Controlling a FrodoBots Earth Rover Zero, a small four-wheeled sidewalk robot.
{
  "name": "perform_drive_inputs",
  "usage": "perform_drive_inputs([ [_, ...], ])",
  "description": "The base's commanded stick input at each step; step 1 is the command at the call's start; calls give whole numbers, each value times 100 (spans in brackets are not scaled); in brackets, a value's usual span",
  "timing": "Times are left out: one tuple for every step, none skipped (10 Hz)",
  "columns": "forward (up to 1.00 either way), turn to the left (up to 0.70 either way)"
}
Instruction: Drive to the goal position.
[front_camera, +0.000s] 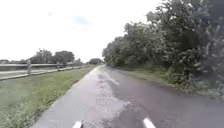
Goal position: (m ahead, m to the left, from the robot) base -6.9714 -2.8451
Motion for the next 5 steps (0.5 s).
perform_drive_inputs([
  [0,-70],
  [0,-70],
  [0,-70],
  [0,-70],
  [0,-70],
])
